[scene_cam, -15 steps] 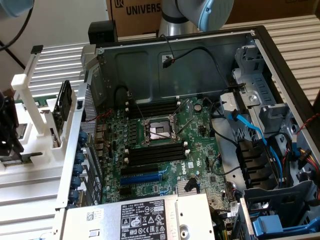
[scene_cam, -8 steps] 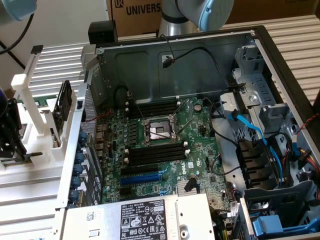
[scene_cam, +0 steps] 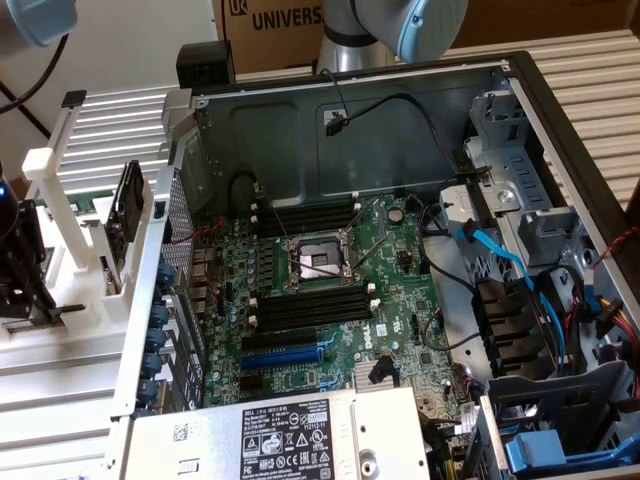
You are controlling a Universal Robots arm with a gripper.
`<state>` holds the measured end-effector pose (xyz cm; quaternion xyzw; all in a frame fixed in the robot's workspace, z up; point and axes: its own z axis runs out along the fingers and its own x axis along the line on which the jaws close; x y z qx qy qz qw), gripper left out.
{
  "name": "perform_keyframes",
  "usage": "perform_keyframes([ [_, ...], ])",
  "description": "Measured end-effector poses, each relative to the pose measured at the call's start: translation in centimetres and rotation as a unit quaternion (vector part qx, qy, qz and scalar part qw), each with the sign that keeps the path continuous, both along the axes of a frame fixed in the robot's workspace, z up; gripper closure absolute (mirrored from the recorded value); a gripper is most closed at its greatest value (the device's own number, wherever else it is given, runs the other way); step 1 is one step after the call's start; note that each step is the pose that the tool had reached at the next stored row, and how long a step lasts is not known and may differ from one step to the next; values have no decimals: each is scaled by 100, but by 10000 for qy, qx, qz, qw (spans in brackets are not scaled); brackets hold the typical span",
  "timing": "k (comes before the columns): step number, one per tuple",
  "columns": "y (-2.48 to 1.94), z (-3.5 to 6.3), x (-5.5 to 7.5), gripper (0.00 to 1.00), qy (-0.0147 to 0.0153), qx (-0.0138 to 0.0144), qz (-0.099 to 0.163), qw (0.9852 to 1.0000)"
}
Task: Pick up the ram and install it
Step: 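Pick up the ram and move it above insertion slot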
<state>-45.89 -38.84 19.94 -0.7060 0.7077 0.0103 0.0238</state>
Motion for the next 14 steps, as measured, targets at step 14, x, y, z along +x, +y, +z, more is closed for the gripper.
perform_keyframes([
  [14, 0, 0, 0, 88, 2, 0, 4, 10000],
])
